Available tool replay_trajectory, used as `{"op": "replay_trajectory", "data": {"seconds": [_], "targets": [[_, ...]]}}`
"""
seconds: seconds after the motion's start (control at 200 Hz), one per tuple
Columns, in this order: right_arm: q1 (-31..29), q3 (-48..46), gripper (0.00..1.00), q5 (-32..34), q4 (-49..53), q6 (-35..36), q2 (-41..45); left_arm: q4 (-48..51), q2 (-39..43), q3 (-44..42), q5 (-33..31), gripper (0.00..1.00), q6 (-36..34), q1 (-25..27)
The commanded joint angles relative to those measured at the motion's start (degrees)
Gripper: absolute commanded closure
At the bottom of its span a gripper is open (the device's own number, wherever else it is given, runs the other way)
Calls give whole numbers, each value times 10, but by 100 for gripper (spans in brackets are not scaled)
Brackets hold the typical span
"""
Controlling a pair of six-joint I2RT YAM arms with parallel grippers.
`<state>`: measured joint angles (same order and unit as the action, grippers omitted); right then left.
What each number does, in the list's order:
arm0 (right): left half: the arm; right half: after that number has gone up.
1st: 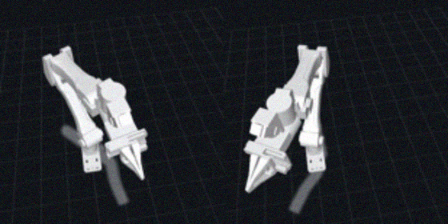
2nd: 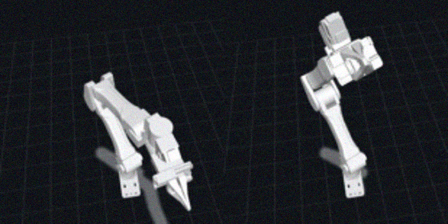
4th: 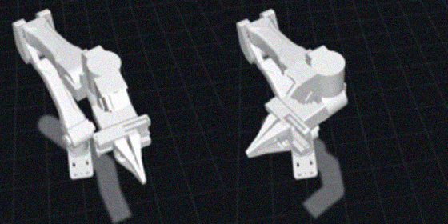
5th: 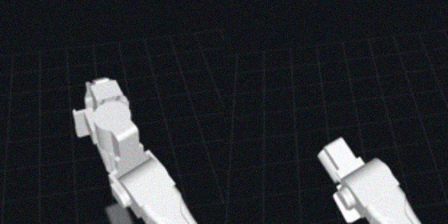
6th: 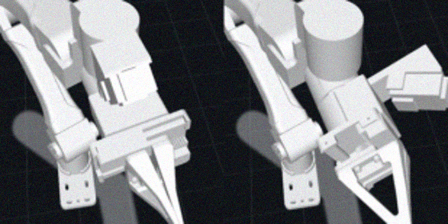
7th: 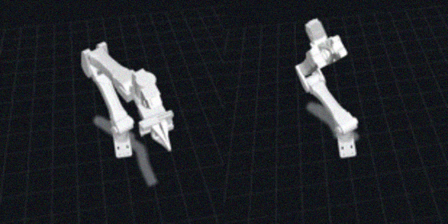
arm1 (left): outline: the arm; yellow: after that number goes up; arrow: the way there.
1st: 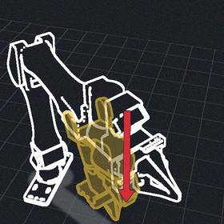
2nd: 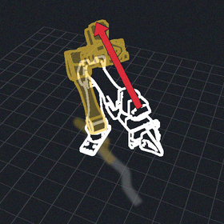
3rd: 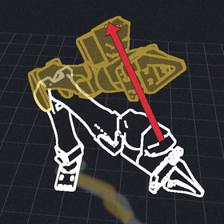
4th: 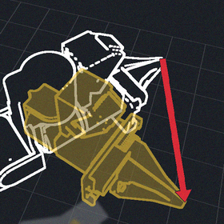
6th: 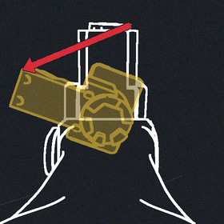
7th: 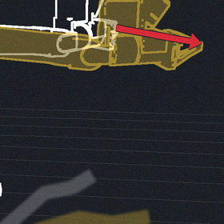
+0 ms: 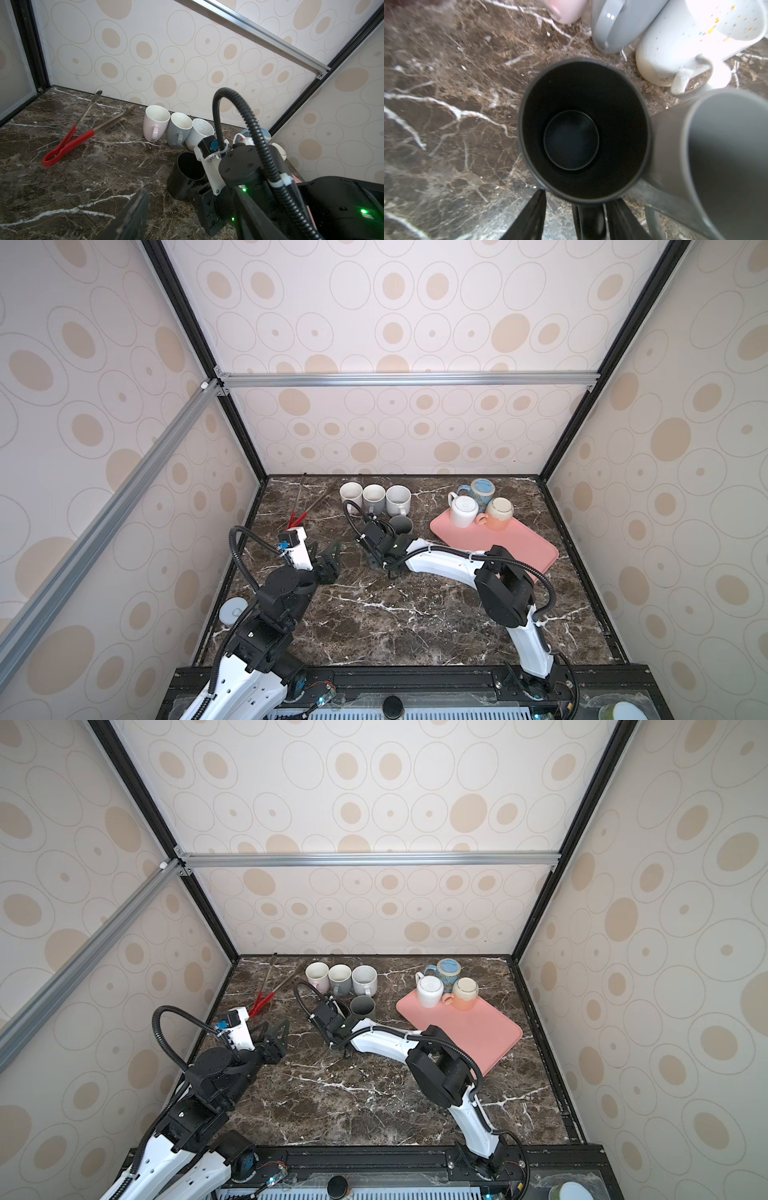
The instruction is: Turn the mug right side up
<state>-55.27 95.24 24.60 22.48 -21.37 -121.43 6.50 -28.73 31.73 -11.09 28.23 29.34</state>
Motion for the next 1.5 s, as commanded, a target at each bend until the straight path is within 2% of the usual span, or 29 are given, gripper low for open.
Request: {"op": "replay_trajectory", "data": {"seconds": [0.0, 0.14, 0.255, 0.46, 0.605, 0.73, 0.85, 0.975, 1.16, 1.355, 1.495], "targets": [[0, 19, 50, -12, -7, 2, 61, -6, -4, 4, -6, 35, -7, -3], [5, 16, 47, -15, -18, 20, 108, -26, -25, 8, 9, 35, -11, -3], [52, 32, 47, -49, 25, 12, 131, -52, -61, 19, 35, 35, -24, -4], [196, -23, 47, -107, 58, 8, 207, -122, -156, 42, 81, 37, -29, -3], [336, -59, 46, -166, 86, 2, 254, -195, -227, 46, 115, 41, -17, -3], [446, -76, 45, -190, 104, 16, 263, -247, -294, 62, 131, 43, -21, 6], [515, -93, 44, -208, 96, 11, 248, -264, -362, 93, 134, 44, -35, 20], [547, -90, 44, -219, 74, 6, 210, -283, -429, 134, 137, 44, -46, 48], [567, -23, 44, -202, 88, 6, 127, -283, -509, 201, 154, 44, -62, 81], [596, 27, 53, -198, 100, 2, 71, -288, -557, 230, 174, 43, -58, 89], [607, 39, 54, -216, 85, 7, 51, -296, -575, 235, 178, 43, -57, 89]]}}
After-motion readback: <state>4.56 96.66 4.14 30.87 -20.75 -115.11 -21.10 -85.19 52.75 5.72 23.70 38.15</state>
